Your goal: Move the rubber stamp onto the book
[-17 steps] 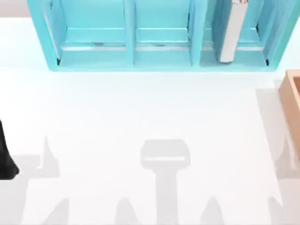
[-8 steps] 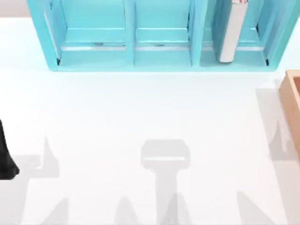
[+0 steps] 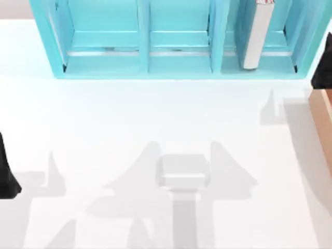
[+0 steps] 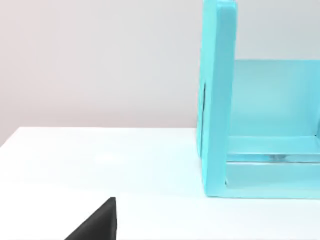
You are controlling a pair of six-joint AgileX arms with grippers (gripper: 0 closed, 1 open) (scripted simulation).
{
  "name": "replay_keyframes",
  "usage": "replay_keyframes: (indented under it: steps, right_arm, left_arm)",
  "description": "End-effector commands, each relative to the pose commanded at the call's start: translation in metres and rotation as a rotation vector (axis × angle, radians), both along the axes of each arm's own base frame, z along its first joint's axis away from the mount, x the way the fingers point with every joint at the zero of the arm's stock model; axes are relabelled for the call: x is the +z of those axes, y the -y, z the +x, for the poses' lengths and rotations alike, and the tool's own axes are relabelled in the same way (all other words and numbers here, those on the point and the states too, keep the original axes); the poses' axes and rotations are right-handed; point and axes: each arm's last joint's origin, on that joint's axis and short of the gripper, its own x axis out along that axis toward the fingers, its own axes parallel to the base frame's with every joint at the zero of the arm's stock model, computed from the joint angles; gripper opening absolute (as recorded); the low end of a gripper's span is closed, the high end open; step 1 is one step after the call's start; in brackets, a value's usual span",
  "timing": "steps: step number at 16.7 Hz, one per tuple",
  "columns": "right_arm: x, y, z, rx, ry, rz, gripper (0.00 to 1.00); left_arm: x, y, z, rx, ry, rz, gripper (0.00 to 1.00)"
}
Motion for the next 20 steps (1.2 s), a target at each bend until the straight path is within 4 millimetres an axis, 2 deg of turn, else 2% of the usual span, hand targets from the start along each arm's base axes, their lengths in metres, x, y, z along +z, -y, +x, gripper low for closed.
replay_keyframes:
  steps: [3, 5, 8, 10, 13, 20]
  right_arm:
    - [-0.034, -0.031, 0.05, -0.009, -0.06, -0.017, 1.0]
    - [-0.063, -0.051, 0.074, -0.017, -0.084, -0.027, 1.0]
    - [-0.102, -0.075, 0.098, -0.029, -0.092, -0.031, 1.0]
    - [-0.12, -0.087, 0.107, -0.035, -0.082, -0.026, 1.0]
    - [-0.134, -0.097, 0.113, -0.04, -0.064, -0.015, 1.0]
    - [-0.135, -0.097, 0.117, -0.043, -0.065, -0.014, 1.0]
  left_arm:
    - [0.0, 0.0, 0.0, 0.0, 0.0, 0.0, 1.0]
    - [0.0, 0.0, 0.0, 0.0, 0.0, 0.0, 1.0]
    - [0.0, 0.0, 0.0, 0.0, 0.0, 0.0, 1.0]
    - [0.0, 0.0, 0.0, 0.0, 0.0, 0.0, 1.0]
    - [0.0, 0.0, 0.0, 0.0, 0.0, 0.0, 1.0]
    - [0.0, 0.0, 0.0, 0.0, 0.0, 0.0, 1.0]
